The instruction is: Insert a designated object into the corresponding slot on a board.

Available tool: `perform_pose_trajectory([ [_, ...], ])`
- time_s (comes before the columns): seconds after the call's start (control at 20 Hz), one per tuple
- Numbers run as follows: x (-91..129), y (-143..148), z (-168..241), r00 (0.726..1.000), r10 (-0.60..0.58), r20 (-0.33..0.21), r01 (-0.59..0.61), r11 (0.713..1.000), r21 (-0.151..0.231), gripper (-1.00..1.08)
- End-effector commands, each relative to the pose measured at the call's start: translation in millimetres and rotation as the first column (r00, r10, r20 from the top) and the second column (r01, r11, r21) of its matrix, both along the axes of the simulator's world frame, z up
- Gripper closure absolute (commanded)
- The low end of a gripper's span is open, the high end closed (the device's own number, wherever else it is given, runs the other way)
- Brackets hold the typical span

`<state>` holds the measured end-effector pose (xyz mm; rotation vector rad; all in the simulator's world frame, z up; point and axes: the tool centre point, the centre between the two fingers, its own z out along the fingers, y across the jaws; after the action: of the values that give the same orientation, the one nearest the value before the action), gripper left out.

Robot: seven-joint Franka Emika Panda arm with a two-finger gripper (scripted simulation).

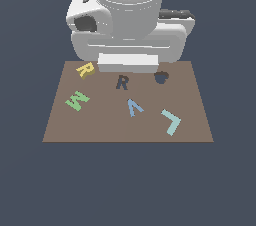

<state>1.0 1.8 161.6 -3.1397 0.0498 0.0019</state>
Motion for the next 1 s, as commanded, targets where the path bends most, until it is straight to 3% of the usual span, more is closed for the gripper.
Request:
perform_pose_trajectory([
  [0.0, 0.0, 0.0, 0.0, 1.000, 0.000, 0.000, 0.000, 1.000, 0.000, -0.92],
  [0.3, -0.7, -7.9, -4.8, 0.999, -0.040, 0.000, 0.040, 0.999, 0.000, -0.92],
  [0.6, -4.7, -31.9, -19.3, 0.987, -0.163, 0.000, 0.163, 0.987, -0.001, -0.92],
  [0.8, -12.3, -56.4, -34.7, 0.957, -0.290, 0.001, 0.290, 0.957, -0.002, -0.92],
  [0.95, -22.6, -78.7, -49.3, 0.914, -0.406, 0.001, 0.406, 0.914, -0.002, -0.92],
])
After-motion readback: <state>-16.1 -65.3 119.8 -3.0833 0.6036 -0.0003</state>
